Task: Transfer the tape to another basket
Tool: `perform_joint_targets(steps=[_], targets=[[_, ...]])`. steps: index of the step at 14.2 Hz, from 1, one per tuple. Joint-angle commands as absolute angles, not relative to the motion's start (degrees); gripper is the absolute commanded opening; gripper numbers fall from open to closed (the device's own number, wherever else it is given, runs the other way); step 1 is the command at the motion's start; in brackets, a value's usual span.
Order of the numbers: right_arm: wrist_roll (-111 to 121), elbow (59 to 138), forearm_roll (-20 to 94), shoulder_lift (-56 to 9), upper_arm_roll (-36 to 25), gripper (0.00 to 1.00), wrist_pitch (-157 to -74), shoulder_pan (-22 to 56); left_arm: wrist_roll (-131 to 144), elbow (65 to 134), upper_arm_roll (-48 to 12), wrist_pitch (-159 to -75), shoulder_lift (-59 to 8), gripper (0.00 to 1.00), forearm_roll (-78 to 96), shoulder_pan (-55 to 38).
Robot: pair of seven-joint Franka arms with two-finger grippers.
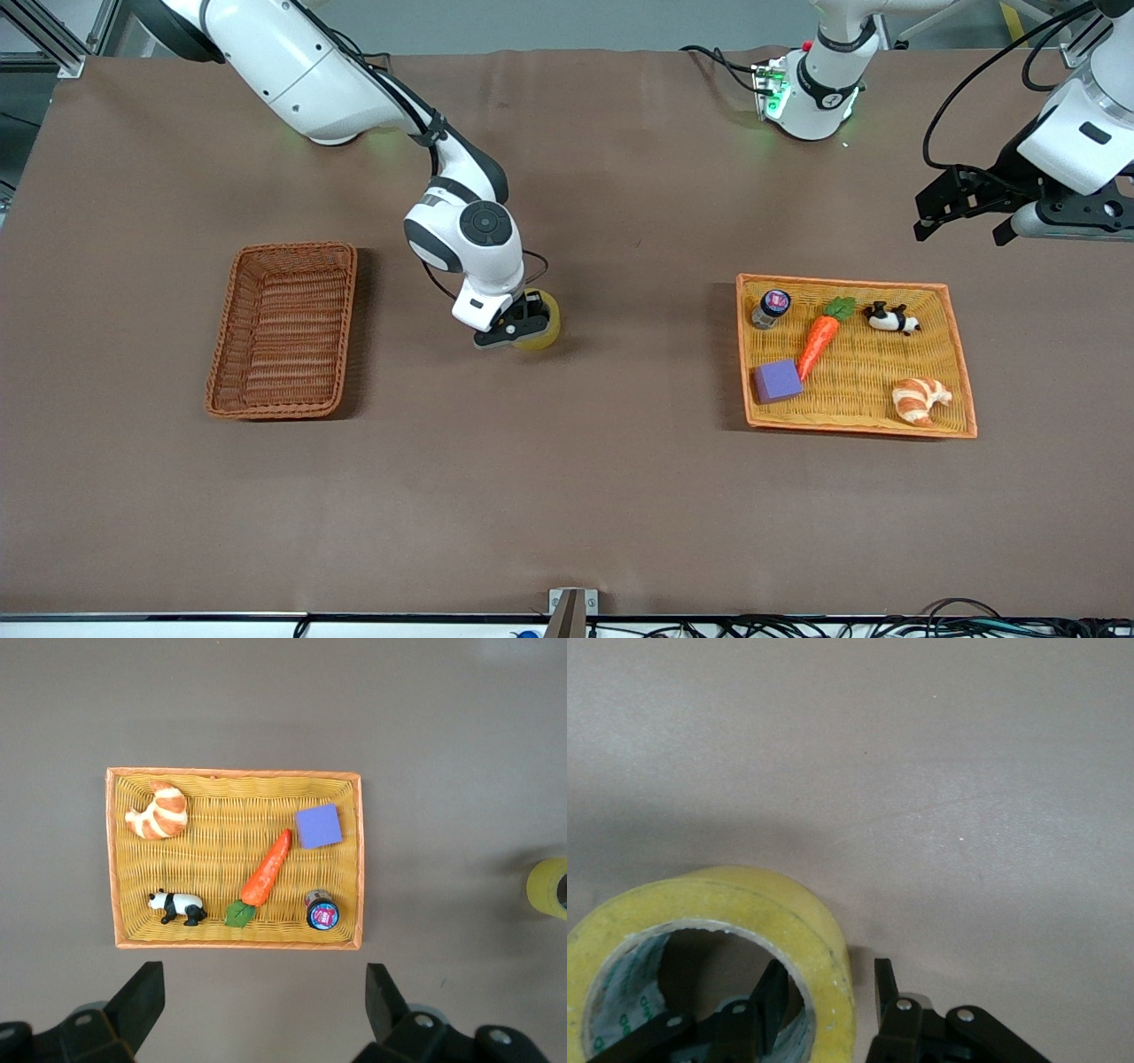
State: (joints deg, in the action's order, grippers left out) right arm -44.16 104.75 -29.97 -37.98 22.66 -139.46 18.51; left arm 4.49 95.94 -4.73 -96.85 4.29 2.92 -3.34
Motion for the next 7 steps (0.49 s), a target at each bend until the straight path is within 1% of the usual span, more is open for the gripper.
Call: perform_joint_targets(steps=[1,4,5,7], targets=[[-47.6,105.4,-32.1,-37.6,22.9,0.00,-139.6,18.5,5.8,95.4,-5.7,-96.8,2.8,1.00,2.9,-2.5],[-47.7,104.8,-31.4,-36.8,23.0,0.00,-138.4,17.4,6.3,93.2,-5.7,-96.8,1.5,1.00,3.0,-2.3],[-49.4,104.2,-31.4,-35.4,23.4,0.00,-136.0,17.1,6.3,92.1,-5.7,-96.8,0.5,1.00,2.9,-2.3],[-51.3,103.0,-30.9,-30.3,24.4,0.00,-130.5,15.5,6.3,90.8,-5.7,-96.8,-0.9,1.00,2.7,-2.5]])
